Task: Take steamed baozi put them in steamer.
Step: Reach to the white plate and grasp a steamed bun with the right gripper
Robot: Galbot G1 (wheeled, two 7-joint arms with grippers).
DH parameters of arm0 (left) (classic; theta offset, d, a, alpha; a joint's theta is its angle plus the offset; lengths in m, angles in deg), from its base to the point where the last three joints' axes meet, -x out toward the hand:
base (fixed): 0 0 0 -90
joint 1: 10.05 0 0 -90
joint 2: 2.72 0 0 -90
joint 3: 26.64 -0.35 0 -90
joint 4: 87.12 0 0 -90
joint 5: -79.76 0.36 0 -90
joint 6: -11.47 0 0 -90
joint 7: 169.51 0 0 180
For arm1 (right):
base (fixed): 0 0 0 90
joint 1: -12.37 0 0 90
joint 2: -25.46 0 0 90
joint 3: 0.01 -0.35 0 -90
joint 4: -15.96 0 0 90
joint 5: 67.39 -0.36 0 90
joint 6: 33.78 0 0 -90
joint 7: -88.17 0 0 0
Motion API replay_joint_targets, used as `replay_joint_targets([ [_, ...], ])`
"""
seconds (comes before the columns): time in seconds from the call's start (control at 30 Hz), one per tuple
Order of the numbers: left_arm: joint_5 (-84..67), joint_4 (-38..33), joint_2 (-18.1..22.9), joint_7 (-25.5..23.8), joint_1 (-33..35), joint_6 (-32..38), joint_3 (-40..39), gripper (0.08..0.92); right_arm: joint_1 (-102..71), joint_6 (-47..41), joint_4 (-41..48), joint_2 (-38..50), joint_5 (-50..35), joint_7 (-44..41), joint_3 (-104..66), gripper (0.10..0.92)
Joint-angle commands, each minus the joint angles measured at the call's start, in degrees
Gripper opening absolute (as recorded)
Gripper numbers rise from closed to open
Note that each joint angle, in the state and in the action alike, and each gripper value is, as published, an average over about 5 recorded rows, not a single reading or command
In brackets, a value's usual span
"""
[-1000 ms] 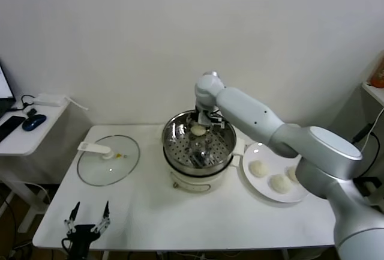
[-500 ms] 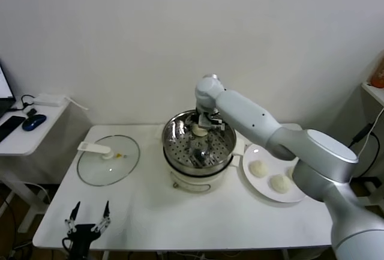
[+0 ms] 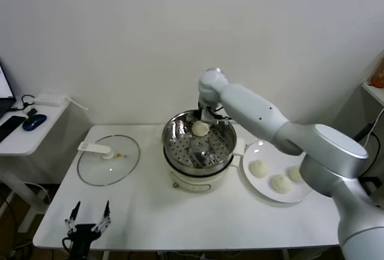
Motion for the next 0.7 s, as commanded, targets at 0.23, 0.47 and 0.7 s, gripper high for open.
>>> replay_joint_targets([
  [0.23, 0.92, -0.83, 0.25, -0.06, -0.71, -0.77, -0.9, 0.823, 19.01, -29.97, -12.64, 24.05, -49.29, -5.19, 24.25, 0.823],
  [0.47, 1.84, -1.94, 0.71, 0.31, -2.15, -2.6, -1.59, 0.823, 17.57, -37.39, -10.1, 32.11, -57.27, -3.83, 29.61, 0.823],
  [0.7, 2.24, -2.16, 0.5, 0.22, -2.37, -3.07, -2.07, 0.823, 11.7, -40.66, -7.24, 35.82, -56.49, -2.6, 29.04, 0.823],
])
